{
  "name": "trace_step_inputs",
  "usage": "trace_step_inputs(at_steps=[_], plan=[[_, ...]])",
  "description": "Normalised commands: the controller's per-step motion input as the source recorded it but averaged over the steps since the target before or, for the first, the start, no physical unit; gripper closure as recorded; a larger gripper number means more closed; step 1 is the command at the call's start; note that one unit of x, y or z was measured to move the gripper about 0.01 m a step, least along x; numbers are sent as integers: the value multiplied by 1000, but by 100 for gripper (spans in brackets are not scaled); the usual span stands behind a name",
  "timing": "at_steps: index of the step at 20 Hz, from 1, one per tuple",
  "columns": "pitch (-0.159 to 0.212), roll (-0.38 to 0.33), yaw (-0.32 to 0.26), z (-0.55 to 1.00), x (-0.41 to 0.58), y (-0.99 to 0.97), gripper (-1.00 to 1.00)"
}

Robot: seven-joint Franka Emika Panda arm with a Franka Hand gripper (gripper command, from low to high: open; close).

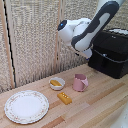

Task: Please go towards the air fryer and gently seize its handle using your gripper. Slowly reveal the interior of the air fryer by pulling the handle outward. Head to the bowl filled with hot dogs and firmly but gently grasp it. Carefully place it inside the now-open air fryer.

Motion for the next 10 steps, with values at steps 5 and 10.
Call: trace_step_inputs(at_steps=[5, 10], plan=[[-75, -142, 111, -230, -125, -625, -100], [-43, -119, 138, -204, -206, -656, -100]])
